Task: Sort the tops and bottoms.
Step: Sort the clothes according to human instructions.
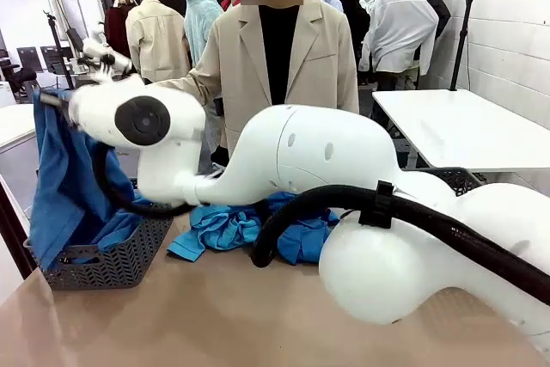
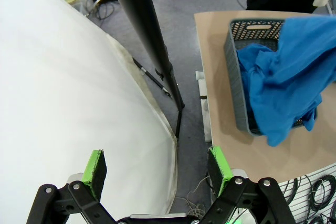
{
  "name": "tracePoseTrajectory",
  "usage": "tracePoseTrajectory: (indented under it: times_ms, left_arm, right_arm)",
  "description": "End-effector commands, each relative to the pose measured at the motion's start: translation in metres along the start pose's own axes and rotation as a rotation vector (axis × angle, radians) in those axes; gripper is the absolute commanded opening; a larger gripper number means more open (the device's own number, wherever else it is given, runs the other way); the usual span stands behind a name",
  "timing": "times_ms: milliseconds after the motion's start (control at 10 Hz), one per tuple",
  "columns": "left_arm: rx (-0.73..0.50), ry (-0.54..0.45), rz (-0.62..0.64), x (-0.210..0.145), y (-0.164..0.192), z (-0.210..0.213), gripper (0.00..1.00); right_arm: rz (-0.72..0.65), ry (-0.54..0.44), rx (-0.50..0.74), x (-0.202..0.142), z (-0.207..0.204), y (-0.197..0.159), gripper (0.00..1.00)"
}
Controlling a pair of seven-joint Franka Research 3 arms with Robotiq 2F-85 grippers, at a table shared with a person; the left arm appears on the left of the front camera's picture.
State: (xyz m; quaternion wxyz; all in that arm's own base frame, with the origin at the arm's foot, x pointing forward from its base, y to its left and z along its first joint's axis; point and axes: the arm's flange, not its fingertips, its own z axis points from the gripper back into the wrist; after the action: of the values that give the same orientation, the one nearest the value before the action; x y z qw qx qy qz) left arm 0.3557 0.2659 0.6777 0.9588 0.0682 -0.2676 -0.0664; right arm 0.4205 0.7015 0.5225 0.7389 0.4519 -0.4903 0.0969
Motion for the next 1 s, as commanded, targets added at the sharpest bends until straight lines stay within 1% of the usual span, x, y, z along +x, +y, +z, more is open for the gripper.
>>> tracePoseTrajectory:
  times_ms: [0,100,200,300,400,500,600,900]
  left_arm:
    - [0.0,-0.001,0.009,0.001,-0.001,0.0,1.0]
    - [0.0,-0.001,0.009,0.001,-0.001,0.0,1.0]
    - [0.0,-0.001,0.009,0.001,-0.001,0.0,1.0]
    - [0.0,-0.001,0.009,0.001,-0.001,0.0,1.0]
    - [0.0,-0.001,0.009,0.001,-0.001,0.0,1.0]
    - [0.0,-0.001,0.009,0.001,-0.001,0.0,1.0]
    - [0.0,-0.001,0.009,0.001,-0.001,0.0,1.0]
    - [0.0,-0.001,0.009,0.001,-0.001,0.0,1.0]
  right_arm:
    - [0.034,0.225,-0.069,0.014,-0.088,0.007,0.0]
    - [0.066,0.297,-0.113,-0.005,-0.081,-0.008,0.0]
    - [0.088,0.358,-0.153,-0.017,-0.073,-0.017,0.0]
    - [0.135,0.399,-0.205,-0.022,-0.064,-0.022,0.0]
    - [0.197,0.424,-0.254,-0.018,-0.062,-0.026,0.0]
    - [0.236,0.438,-0.292,-0.011,-0.062,-0.024,0.03]
    - [0.256,0.461,-0.315,-0.003,-0.063,-0.023,0.22]
    - [0.306,0.579,-0.327,0.01,-0.06,-0.023,0.79]
